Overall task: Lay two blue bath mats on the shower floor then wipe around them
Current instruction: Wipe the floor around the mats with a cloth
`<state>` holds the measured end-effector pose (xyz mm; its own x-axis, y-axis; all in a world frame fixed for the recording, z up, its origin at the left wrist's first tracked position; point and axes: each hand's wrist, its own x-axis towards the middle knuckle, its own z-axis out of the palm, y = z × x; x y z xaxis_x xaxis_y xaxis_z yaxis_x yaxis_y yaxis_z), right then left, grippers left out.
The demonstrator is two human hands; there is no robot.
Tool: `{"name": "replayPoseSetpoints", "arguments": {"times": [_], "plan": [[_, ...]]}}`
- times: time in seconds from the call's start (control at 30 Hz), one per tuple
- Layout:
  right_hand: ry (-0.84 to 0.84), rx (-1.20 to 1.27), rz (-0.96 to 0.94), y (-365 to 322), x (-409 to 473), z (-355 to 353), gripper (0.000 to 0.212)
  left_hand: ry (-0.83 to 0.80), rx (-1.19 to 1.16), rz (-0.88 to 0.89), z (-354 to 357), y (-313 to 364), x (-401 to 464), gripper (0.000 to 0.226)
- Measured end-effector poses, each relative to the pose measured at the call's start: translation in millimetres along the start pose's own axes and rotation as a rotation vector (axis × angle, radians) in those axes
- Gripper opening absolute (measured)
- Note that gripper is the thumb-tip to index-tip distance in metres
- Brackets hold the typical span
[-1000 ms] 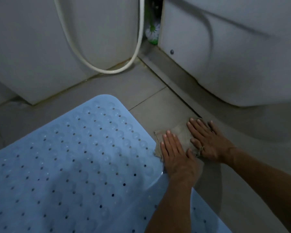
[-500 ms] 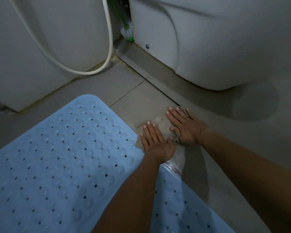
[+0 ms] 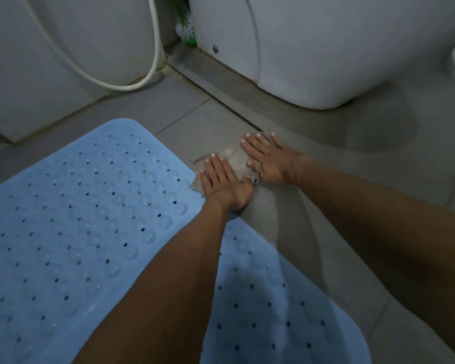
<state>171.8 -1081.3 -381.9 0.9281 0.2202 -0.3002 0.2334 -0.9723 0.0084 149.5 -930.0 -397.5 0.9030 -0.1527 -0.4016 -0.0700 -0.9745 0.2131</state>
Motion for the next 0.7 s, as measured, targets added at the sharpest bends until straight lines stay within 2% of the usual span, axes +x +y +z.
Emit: {"name": "replayPoseSetpoints", "arguments": {"times": [0.13,0.27,0.53,0.63,0.7], "plan": [[0.027,-0.026,0.03,1,-17,6,0.062,0.075,0.006,0.033,9,5,-15,0.077],[0.005,-0.054,0.039,9,-64,17,0.089,0.059,0.004,0.109,32,26,-53,0.074],[-0.068,-0.122,0.139,37,-162,49,0.081,0.025,0.011,0.125,73,82,-123,0.076],[-0.094,-0.169,0.178,48,-202,56,0.093,0.039,-0.009,0.143,86,105,-143,0.078],[-0.11,-0.171,0.2,50,-226,61,0.094,0.057,0.008,0.176,96,115,-156,0.077]]}}
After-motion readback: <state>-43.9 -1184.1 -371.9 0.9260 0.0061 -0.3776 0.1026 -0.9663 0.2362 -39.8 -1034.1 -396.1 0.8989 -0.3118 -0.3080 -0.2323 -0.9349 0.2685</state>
